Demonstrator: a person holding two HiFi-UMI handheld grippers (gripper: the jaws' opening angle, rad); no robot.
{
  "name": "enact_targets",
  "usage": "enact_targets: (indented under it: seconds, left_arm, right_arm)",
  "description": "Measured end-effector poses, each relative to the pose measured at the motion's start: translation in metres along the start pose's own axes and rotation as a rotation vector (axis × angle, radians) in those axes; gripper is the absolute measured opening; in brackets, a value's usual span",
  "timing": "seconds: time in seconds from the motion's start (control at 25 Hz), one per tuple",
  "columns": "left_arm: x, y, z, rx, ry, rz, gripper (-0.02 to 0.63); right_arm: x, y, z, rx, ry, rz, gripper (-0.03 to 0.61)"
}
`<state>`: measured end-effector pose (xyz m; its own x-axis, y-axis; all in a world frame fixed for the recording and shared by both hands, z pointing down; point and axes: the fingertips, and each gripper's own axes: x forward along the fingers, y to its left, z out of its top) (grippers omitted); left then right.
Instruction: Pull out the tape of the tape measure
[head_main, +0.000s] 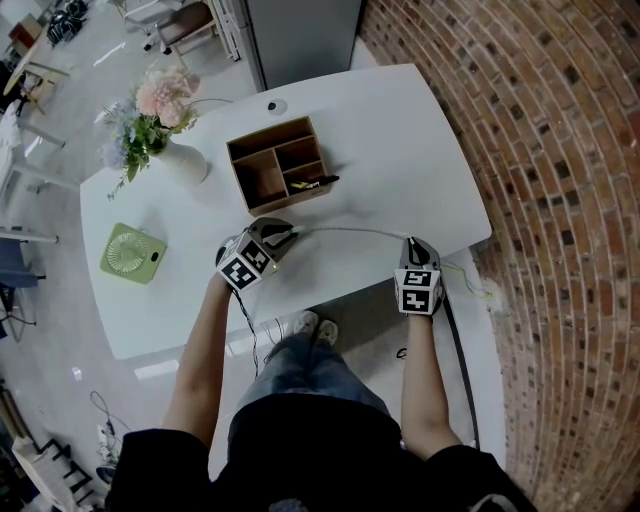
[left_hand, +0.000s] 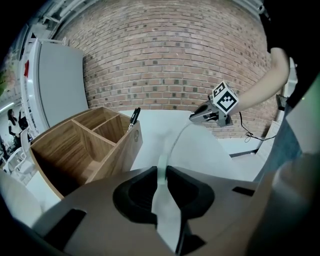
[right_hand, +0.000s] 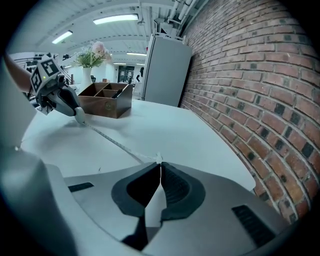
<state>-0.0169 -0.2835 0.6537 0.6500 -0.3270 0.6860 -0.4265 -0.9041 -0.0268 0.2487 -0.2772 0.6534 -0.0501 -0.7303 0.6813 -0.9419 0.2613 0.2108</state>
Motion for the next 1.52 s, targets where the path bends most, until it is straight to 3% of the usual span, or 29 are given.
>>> enact_targets:
  seconds: [0.6,0.84,1.12,1.52]
  left_arm:
    - [0.005,0.004,0.0,-0.004,-0.005,0.027,0.075]
    - [0.006,0.005,0.002,-0.011,-0.013,0.036,0.08]
    - [0.005,0.005,0.003,-0.027,-0.027,0.039,0.144]
    - [-0.017,0.001,0.024,-0.055,-0.09,0.085,0.144]
  right_arm:
    - [0.007,0.001,-0.019,0.052,0.05,0.003,0.027]
    - [0.003,-0.004,-0.016,0.068,0.024,-0.013,0.093]
    - [-0.002,-0.006,-0.016,0.083,0.014,-0.02,0.109]
    - [-0.023,-0.008,-0.005,0.131,-0.042,-0.017,0.118]
